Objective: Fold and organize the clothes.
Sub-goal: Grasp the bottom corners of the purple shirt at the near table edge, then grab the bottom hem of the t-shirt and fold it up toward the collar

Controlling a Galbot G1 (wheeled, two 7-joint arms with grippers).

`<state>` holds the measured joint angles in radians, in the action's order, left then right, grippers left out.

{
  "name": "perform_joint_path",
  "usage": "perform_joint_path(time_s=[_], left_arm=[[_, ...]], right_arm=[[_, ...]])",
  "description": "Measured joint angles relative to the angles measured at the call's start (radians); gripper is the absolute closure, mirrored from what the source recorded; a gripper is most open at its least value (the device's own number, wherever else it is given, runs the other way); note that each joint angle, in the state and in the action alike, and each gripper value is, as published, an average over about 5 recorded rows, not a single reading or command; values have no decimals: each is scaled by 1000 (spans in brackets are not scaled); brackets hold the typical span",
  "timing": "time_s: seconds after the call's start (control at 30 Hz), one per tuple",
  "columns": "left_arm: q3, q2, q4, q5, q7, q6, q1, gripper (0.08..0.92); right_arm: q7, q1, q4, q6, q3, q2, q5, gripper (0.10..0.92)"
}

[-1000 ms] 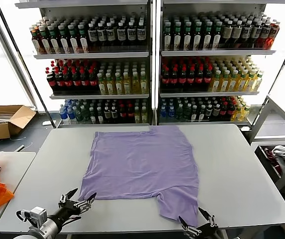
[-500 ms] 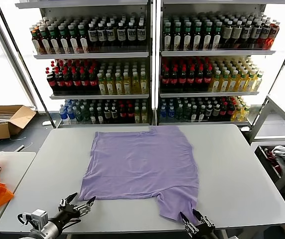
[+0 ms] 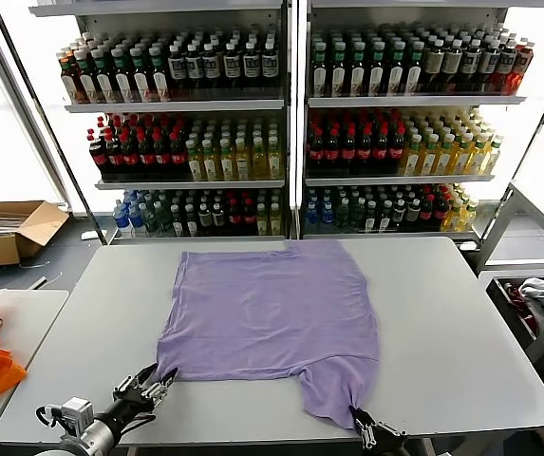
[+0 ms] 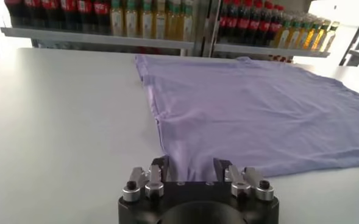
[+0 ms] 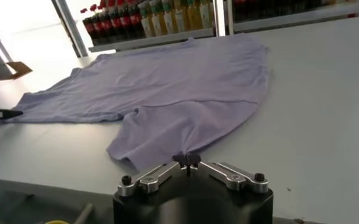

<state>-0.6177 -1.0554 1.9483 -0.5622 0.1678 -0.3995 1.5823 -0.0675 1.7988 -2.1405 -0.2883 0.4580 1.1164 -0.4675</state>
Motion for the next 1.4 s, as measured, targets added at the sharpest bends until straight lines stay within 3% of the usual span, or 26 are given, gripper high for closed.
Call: perform_joint_path(time_s=[0.33, 0.43, 0.97, 1.4], left_arm=[[-1, -12, -5, 9, 12, 8, 5, 852], [-5, -18, 3, 17, 15, 9, 11, 901], [-85, -59, 124, 92, 40, 19, 132, 912], [-176, -54, 206, 149, 75, 1, 203, 912]], right_arm=[[-35, 23, -44, 23, 22, -18, -6, 921], [-47, 39, -63, 33, 34, -26, -6, 921], [-102, 250, -198, 86, 146, -56, -6, 921], [-41, 205, -239, 59, 178, -18, -150, 921]])
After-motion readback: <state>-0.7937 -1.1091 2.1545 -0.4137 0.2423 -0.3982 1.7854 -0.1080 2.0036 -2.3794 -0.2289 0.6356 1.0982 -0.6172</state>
